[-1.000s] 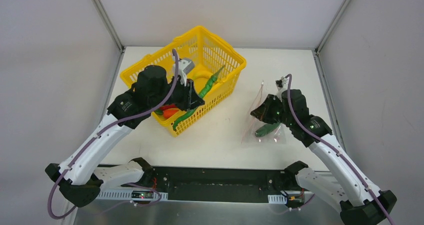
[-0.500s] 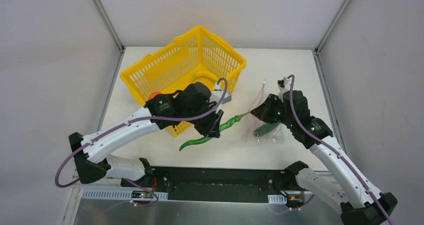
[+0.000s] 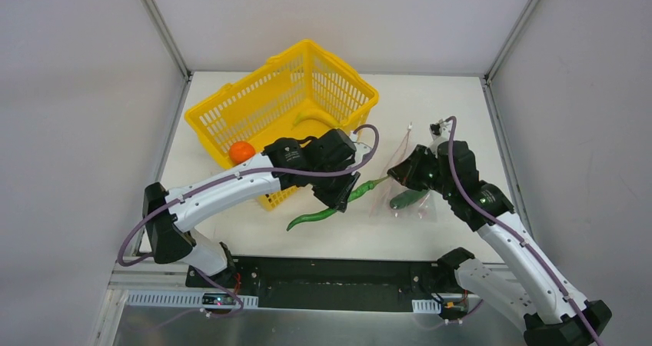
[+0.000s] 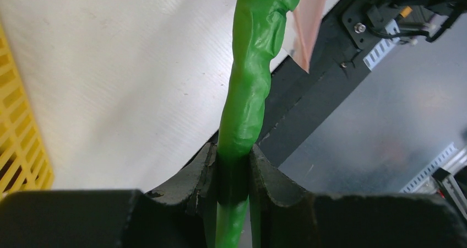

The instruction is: Place the food in the zip-top bag and seal the zipper

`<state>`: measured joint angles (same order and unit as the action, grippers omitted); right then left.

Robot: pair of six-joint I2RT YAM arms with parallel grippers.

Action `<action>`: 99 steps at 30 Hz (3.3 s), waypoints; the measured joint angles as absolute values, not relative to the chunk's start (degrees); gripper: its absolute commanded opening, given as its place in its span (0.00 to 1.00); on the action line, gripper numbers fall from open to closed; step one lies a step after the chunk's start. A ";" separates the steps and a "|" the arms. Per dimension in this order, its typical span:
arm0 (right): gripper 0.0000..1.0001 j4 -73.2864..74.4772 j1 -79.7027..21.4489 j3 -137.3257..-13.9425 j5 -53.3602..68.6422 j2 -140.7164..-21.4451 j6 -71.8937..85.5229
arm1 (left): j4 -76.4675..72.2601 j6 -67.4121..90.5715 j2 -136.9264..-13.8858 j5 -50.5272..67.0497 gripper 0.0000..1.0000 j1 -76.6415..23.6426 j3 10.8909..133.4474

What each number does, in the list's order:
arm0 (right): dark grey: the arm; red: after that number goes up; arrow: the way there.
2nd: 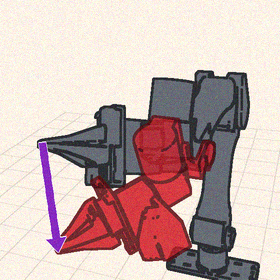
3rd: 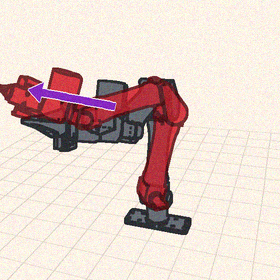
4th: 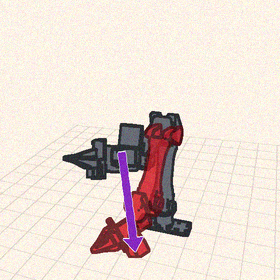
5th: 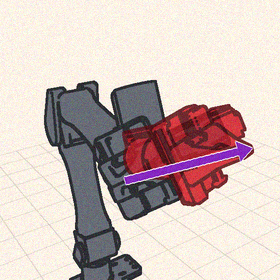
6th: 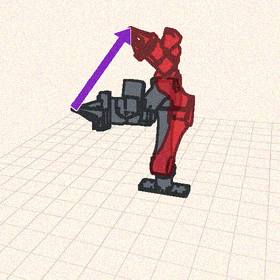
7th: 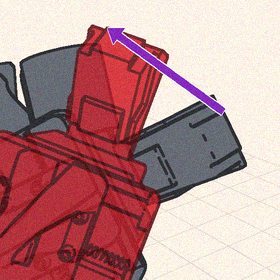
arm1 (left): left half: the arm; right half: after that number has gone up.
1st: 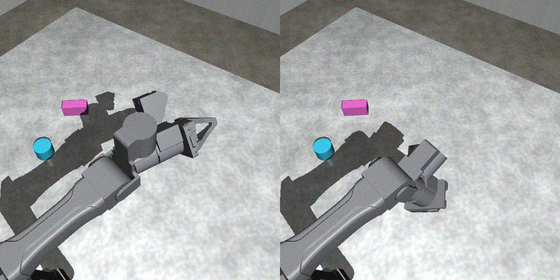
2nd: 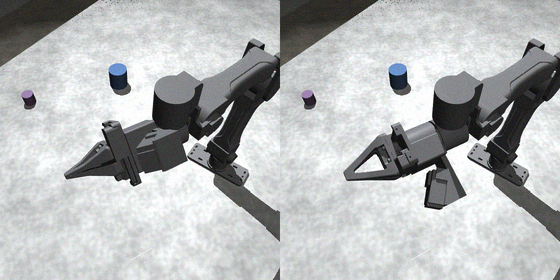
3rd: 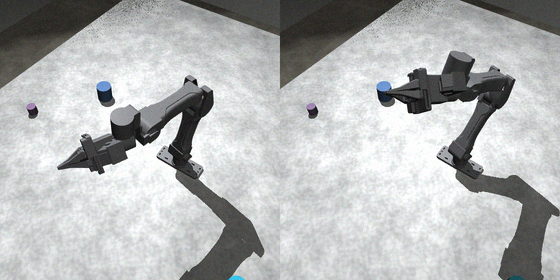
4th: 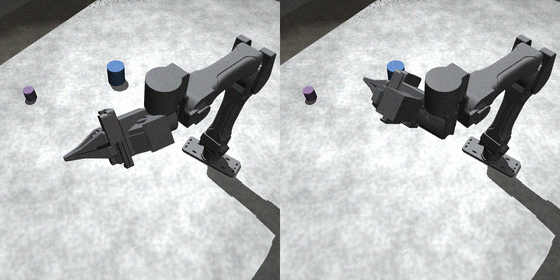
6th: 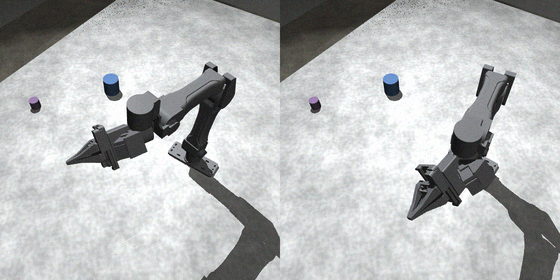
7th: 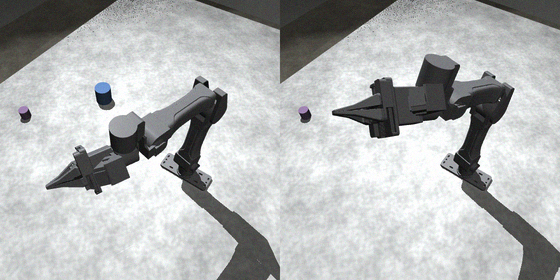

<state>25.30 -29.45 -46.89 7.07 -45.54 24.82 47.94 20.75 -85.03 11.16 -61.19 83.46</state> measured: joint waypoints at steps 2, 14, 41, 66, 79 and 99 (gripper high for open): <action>0.01 25.32 -29.45 -46.89 6.85 -45.43 24.82 | 48.80 21.28 -85.65 9.63 0.00 -61.19 83.94; 0.01 25.50 -29.45 -46.89 6.72 -45.08 24.80 | 50.65 22.61 -86.52 6.24 0.00 -61.19 86.21; 0.00 27.18 -34.30 -48.21 1.23 -48.82 24.45 | 64.77 22.48 -101.89 -0.49 0.03 -61.25 107.66; 0.00 19.14 -39.20 -45.93 2.07 -49.17 26.79 | 65.32 24.56 -107.11 1.02 0.03 -61.39 108.92; 0.00 10.98 -39.22 -39.40 5.41 -46.74 33.23 | 69.04 22.09 -109.51 0.64 0.41 -60.27 116.01; 0.00 9.80 -29.98 -39.31 13.67 -46.13 39.86 | 68.66 18.50 -100.68 -0.64 0.55 -60.34 109.45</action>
